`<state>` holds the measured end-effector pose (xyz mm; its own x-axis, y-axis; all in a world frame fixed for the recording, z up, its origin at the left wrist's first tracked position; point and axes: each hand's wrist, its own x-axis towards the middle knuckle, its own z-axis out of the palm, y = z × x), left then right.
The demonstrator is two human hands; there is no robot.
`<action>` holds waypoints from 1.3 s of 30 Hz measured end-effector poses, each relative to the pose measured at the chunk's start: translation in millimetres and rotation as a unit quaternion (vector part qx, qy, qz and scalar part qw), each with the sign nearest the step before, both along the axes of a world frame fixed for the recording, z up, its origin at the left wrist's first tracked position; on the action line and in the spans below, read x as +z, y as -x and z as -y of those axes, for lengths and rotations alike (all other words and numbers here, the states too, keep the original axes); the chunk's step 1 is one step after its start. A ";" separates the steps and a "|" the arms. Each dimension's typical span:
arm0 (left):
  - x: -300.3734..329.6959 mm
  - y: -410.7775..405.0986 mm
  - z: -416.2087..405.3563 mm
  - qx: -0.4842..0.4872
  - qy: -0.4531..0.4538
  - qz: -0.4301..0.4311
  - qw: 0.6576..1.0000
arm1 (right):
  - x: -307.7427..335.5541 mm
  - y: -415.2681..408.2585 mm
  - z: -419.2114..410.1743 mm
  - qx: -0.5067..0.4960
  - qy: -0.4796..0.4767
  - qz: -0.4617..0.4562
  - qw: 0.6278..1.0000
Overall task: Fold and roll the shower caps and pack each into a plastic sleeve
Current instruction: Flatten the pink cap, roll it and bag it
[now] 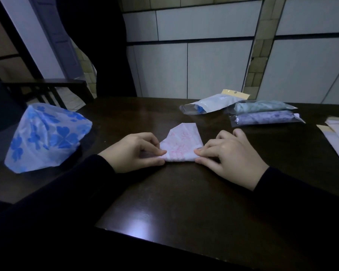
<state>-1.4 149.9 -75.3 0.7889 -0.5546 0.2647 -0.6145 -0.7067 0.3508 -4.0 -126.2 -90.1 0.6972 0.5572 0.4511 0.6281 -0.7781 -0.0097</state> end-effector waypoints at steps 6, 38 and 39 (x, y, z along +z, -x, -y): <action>16.3 5.5 3.0 0.020 -0.004 -0.130 0.991 | 12.8 0.9 4.2 0.015 -0.014 -0.114 0.993; 1.5 3.9 12.4 0.082 -0.041 -0.002 0.996 | 10.4 -7.3 1.0 -0.022 -0.011 -0.124 0.992; 2.5 3.8 12.8 0.079 -0.040 -0.006 0.996 | 11.4 -7.5 0.9 -0.021 -0.009 -0.123 0.992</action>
